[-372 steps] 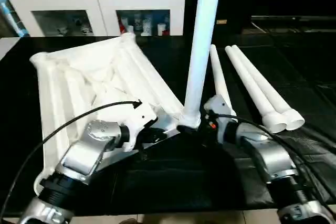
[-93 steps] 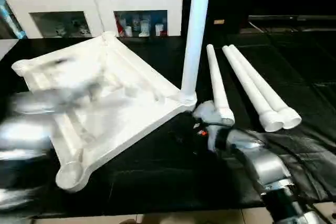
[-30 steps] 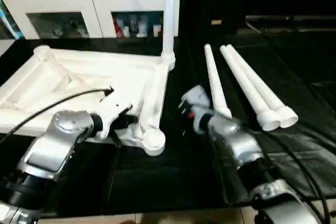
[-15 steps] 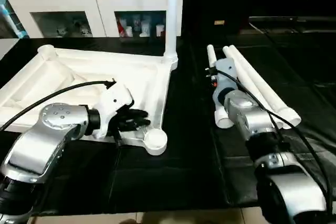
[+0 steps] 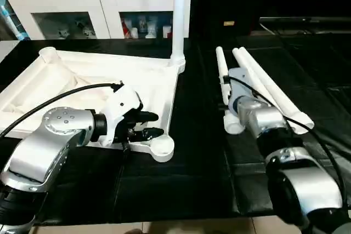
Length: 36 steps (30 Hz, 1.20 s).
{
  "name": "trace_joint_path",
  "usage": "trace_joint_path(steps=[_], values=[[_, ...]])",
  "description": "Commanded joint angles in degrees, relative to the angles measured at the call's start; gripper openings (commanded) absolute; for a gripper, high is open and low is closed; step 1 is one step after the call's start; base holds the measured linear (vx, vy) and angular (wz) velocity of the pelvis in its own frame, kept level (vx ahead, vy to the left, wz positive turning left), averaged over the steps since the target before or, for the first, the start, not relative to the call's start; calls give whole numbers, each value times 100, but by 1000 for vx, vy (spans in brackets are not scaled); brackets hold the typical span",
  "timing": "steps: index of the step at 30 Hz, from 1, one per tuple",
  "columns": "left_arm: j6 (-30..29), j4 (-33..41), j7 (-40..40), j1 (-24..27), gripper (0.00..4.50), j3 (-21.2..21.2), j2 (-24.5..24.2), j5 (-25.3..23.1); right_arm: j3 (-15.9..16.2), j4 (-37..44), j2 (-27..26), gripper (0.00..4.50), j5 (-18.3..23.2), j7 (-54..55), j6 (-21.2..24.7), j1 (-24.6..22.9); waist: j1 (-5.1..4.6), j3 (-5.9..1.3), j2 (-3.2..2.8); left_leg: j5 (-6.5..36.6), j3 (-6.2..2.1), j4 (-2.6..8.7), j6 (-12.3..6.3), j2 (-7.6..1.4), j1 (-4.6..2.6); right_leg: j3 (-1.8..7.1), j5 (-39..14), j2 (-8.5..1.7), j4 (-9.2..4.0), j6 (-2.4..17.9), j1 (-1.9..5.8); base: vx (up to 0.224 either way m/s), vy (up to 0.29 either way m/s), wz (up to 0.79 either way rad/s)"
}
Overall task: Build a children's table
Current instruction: Pick table leg
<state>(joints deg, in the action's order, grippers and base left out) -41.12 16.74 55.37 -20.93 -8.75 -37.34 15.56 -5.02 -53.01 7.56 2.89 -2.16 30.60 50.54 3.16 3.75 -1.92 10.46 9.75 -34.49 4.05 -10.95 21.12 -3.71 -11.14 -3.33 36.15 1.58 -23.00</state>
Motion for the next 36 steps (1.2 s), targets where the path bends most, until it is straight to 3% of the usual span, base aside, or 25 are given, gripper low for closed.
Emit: trace_joint_path(steps=[1,5,7,10,13,14,16,21,26,30,31,36], values=[[-2,76,-40,-110,269,-26,8,23,-111,-195,-1,420,144,-142,225,10,4,-428,-103,1233,-52,371,300,-127,-65,278,-761,-379,-381,1181,302,0,0,0],[8,58,-73,-139,293,-58,15,37,-295,-273,-28,407,283,-144,468,70,6,-417,-102,1304,-49,373,311,-133,-76,276,-907,-381,-396,1193,287,0,0,0],[18,47,-92,-147,312,-75,29,32,-398,-310,-26,370,367,-88,570,103,10,-423,-99,1285,-49,372,317,-132,-81,279,-874,-378,-392,1190,291,0,0,0],[27,45,-99,-147,332,-87,38,27,-448,-295,-15,348,411,-66,565,98,13,-429,-100,1237,-52,371,326,-132,-75,274,-831,-382,-385,1177,298,0,0,0],[42,30,-106,-157,356,-102,54,16,-488,-249,11,321,449,-73,490,64,12,-428,-86,1215,-49,370,324,-127,-69,274,-843,-383,-386,1181,302,0,0,0],[41,28,-116,-167,356,-106,69,16,-567,-61,-16,321,522,-112,115,-72,15,-430,-88,1211,-46,366,322,-126,-72,274,-851,-382,-391,1180,298,0,0,0],[37,28,-136,-179,374,-118,93,13,-682,36,-20,292,608,-136,-98,-186,29,-433,-67,1157,-36,364,291,-132,-67,281,-831,-392,-398,1145,299,0,0,0],[29,47,-175,-165,416,-141,102,20,-826,-14,-23,248,681,-120,-37,-208,17,-432,-54,1100,-36,362,251,-123,-59,276,-848,-379,-393,1164,305,0,0,0],[31,57,-203,-160,450,-170,114,6,-819,-1,-16,205,692,-117,-195,-273,17,-433,-59,1081,-34,358,239,-123,-59,274,-924,-385,-401,1142,302,0,0,0],[46,48,-209,-164,450,-182,107,0,-792,14,-23,177,663,-96,-236,-294,16,-428,-57,1099,-37,363,239,-126,-62,270,-949,-379,-402,1137,295,0,0,0],[50,51,-225,-166,450,-191,110,-7,-740,22,-9,172,583,-76,-219,-304,15,-425,-26,1113,-34,365,236,-123,-55,272,-994,-381,-409,1124,302,0,0,0],[58,69,-258,-148,450,-194,115,-19,-580,78,50,198,433,-160,-387,-341,15,-424,-30,1105,-32,360,233,-122,-58,277,-1126,-384,-419,1075,295,0,0,0]])
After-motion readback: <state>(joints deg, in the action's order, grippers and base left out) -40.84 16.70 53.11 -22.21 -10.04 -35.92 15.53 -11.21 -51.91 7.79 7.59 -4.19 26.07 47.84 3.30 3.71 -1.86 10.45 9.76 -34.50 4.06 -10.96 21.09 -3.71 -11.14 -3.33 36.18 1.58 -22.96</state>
